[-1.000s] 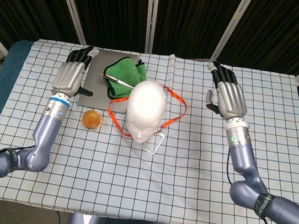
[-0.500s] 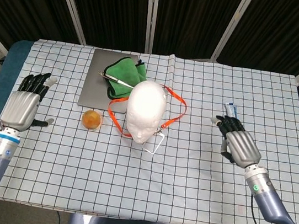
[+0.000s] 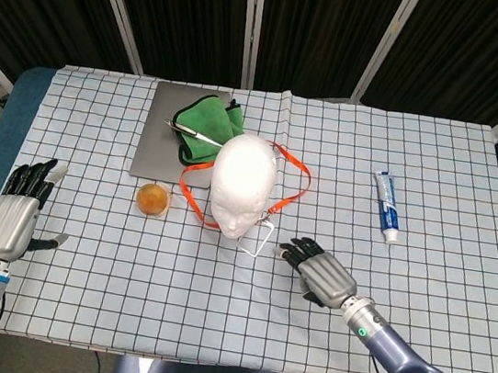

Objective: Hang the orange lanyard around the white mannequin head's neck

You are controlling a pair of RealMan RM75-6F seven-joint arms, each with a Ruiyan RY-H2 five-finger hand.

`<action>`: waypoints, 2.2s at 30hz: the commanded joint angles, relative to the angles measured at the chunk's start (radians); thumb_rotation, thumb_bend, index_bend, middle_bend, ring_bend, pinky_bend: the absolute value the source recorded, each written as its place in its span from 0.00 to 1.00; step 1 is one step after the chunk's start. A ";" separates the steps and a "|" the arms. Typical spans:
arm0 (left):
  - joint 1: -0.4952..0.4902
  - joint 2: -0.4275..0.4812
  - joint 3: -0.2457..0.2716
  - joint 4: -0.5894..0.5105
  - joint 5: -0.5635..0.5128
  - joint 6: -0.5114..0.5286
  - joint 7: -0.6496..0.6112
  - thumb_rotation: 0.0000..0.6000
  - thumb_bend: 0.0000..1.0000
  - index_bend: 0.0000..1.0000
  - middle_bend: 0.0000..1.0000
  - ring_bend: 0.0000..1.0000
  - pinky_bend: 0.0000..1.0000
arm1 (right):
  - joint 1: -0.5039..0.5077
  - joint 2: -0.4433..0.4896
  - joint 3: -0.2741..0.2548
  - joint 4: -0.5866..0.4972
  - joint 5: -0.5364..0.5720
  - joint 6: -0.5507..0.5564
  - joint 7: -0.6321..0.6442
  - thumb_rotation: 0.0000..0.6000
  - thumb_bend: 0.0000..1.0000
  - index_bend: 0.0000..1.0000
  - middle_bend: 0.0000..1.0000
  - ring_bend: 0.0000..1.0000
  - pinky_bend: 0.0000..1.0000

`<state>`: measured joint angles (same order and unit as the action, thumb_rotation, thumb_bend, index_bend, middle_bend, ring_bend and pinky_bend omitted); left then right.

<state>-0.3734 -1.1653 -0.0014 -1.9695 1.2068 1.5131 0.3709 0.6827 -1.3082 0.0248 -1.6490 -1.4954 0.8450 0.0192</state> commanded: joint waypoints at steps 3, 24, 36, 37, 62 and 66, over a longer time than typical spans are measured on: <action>0.012 -0.014 -0.010 0.029 0.011 0.002 -0.009 1.00 0.10 0.00 0.00 0.00 0.00 | 0.051 -0.099 0.034 0.047 0.052 -0.059 -0.067 1.00 1.00 0.12 0.09 0.02 0.09; 0.043 -0.009 -0.048 0.061 0.026 -0.055 -0.039 1.00 0.10 0.00 0.00 0.00 0.00 | 0.104 -0.271 0.067 0.184 0.319 -0.126 -0.248 1.00 1.00 0.13 0.17 0.10 0.14; 0.054 -0.021 -0.059 0.063 0.038 -0.065 -0.016 1.00 0.10 0.00 0.00 0.00 0.00 | 0.101 -0.197 0.013 0.066 0.262 -0.160 -0.217 1.00 1.00 0.16 0.20 0.13 0.17; 0.055 -0.023 -0.060 0.063 0.038 -0.067 -0.013 1.00 0.10 0.00 0.00 0.00 0.00 | 0.102 -0.188 0.008 0.054 0.254 -0.163 -0.212 1.00 1.00 0.16 0.20 0.13 0.17; 0.070 -0.037 -0.079 0.069 0.044 -0.092 0.011 1.00 0.10 0.00 0.00 0.00 0.00 | 0.104 -0.002 -0.104 -0.156 0.087 -0.243 -0.081 1.00 1.00 0.17 0.20 0.13 0.18; 0.072 -0.039 -0.081 0.069 0.045 -0.094 0.015 1.00 0.10 0.00 0.00 0.00 0.00 | 0.096 0.025 -0.133 -0.186 0.036 -0.236 -0.063 1.00 1.00 0.17 0.20 0.13 0.18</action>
<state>-0.3014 -1.2043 -0.0823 -1.9005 1.2519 1.4186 0.3856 0.7836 -1.2956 -0.0953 -1.8215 -1.4420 0.6055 -0.0530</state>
